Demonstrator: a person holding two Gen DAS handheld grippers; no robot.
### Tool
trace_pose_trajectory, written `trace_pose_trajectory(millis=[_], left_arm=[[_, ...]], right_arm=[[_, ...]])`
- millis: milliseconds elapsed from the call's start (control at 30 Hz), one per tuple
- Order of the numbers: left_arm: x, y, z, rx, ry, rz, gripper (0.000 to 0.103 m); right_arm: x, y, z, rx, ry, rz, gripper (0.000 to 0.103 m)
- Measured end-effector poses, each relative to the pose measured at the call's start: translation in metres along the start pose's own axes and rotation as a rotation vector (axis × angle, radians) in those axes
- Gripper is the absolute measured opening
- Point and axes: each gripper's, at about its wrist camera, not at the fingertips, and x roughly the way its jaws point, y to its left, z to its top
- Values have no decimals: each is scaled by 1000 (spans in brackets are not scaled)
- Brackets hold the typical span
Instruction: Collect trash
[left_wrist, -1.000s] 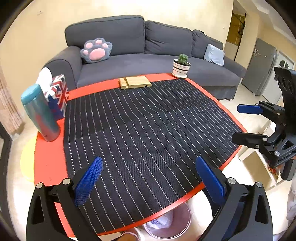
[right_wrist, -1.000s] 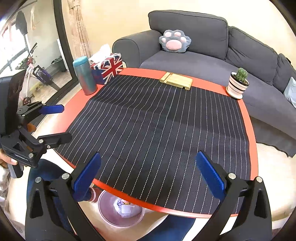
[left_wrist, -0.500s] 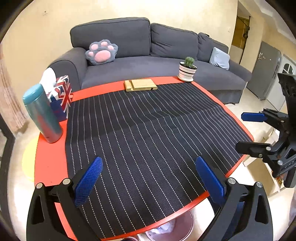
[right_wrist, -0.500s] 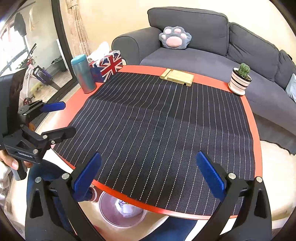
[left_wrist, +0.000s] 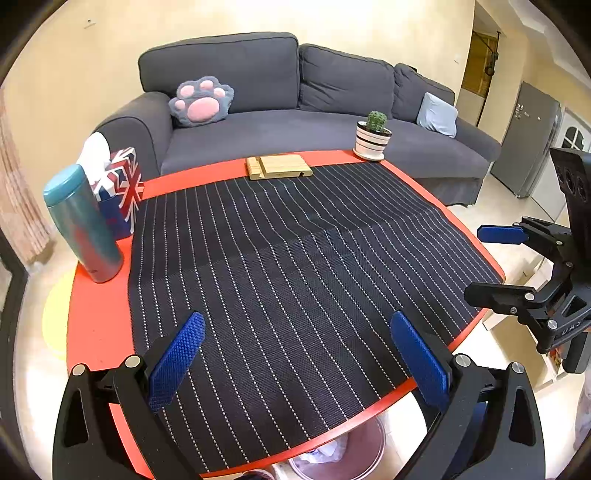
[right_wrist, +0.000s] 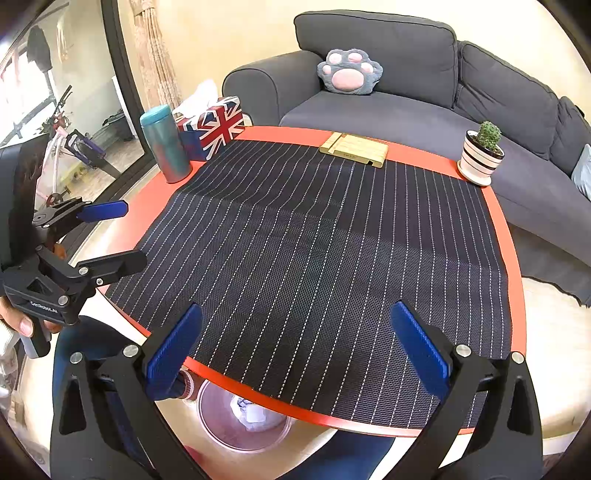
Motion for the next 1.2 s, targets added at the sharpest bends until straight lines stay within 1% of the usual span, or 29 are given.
trace_pose_trajectory(millis=[667,1200], left_arm=[[5,-4,-2,6,21,-19,97],[5,-7,-3,10,21,-24,97]], right_arm=[[2,0,-2,1,7,4,100],[4,1,-5,0,13,6,100]])
